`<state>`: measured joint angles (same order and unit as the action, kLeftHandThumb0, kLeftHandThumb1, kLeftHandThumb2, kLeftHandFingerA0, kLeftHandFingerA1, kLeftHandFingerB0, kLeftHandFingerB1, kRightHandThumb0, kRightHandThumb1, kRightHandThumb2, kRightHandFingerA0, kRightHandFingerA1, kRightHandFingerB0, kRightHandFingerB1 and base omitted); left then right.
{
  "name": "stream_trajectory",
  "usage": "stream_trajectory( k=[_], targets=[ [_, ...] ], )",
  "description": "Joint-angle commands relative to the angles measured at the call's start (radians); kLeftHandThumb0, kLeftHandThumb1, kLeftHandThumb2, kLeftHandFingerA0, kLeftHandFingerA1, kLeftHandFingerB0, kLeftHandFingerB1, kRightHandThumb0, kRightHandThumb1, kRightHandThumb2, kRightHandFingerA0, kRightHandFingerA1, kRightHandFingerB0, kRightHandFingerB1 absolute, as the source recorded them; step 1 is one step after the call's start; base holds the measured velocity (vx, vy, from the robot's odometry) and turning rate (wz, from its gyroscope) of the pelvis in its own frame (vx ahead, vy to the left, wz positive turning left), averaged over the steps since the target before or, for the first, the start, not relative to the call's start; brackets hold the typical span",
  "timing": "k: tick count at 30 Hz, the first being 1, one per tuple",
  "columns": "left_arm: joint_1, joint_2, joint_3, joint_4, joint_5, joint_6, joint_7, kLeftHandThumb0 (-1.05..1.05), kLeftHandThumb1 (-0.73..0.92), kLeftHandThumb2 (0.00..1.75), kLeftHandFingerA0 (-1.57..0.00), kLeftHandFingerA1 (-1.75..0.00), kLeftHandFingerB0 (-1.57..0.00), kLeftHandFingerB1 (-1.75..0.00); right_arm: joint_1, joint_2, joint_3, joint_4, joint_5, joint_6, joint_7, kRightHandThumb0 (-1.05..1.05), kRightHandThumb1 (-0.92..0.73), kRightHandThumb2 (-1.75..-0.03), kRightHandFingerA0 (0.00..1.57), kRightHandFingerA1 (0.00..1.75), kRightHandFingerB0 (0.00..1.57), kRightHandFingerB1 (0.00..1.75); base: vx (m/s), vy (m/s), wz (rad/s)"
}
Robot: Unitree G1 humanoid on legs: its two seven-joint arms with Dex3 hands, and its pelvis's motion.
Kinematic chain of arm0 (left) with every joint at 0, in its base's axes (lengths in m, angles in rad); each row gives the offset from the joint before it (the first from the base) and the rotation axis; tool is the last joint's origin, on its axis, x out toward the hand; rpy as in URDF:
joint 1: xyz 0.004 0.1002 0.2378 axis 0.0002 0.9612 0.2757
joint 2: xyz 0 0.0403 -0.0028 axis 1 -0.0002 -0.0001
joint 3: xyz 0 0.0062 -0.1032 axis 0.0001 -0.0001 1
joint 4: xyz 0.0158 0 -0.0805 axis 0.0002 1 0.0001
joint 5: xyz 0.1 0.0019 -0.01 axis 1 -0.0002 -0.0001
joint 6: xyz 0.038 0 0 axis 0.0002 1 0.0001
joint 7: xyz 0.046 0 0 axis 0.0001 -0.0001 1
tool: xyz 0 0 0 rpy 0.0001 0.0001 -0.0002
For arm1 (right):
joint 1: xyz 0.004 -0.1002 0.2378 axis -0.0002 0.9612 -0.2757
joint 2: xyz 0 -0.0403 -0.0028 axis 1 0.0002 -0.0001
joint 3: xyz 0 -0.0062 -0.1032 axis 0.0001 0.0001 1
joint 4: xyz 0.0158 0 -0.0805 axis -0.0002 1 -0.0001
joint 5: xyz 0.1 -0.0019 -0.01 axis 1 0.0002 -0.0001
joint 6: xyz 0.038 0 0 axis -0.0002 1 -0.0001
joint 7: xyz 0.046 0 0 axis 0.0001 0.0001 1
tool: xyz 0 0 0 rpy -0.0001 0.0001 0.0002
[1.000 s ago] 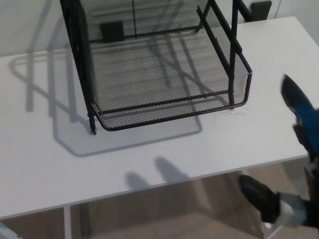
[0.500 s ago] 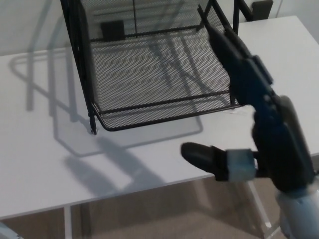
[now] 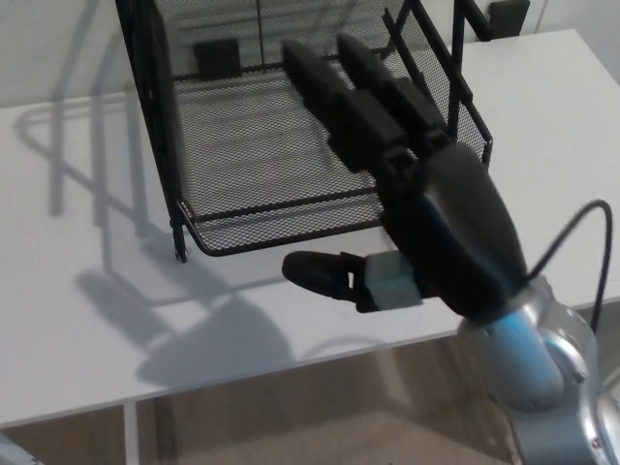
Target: The robot walks towards a file tray kept in the middle of a desk and uses its right hand to grab a tray and pulls it out towards itself
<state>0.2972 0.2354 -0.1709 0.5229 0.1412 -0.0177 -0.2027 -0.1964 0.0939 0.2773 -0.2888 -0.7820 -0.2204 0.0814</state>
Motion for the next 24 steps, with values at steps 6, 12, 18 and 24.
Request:
stream_trajectory(
  k=[6, 12, 18, 24],
  targets=[
    [0.016, 0.078, -0.042, -0.044, 0.096, -0.057, 0.03, -0.38, 0.66, 0.6, -0.39, -0.44, -0.27, -0.32, -0.238, -0.041, 0.21, 0.334, -0.846, 0.523, 0.382, -0.69, -0.41, -0.73, 0.0, 0.0, 0.0, 0.0, 0.0, 0.0, 0.0],
    [0.01, 0.078, -0.043, -0.054, 0.098, -0.04, 0.033, -0.39, 0.66, 0.6, -0.41, -0.42, -0.27, -0.31, -0.251, -0.057, 0.228, 0.358, -0.9, 0.557, 0.375, -0.69, -0.41, -0.74, 0.0, 0.04, 0.0, 0.0, 0.0, 0.0, 0.0],
    [0.013, 0.081, -0.042, -0.05, 0.091, -0.055, 0.028, -0.39, 0.64, 0.59, -0.37, -0.4, -0.27, -0.31, -0.256, -0.066, 0.238, 0.357, -0.903, 0.572, 0.347, -0.66, -0.4, -0.72, 0.0, 0.02, 0.0, 0.0, 0.0, 0.0, 0.0],
    [0.011, 0.08, -0.047, -0.058, 0.103, -0.042, 0.037, -0.38, 0.64, 0.59, -0.39, -0.4, -0.28, -0.31, -0.251, -0.062, 0.254, 0.367, -0.937, 0.602, 0.369, -0.68, -0.41, -0.73, 0.0, 0.01, 0.0, 0.0, 0.0, 0.0, 0.0]
  ],
)
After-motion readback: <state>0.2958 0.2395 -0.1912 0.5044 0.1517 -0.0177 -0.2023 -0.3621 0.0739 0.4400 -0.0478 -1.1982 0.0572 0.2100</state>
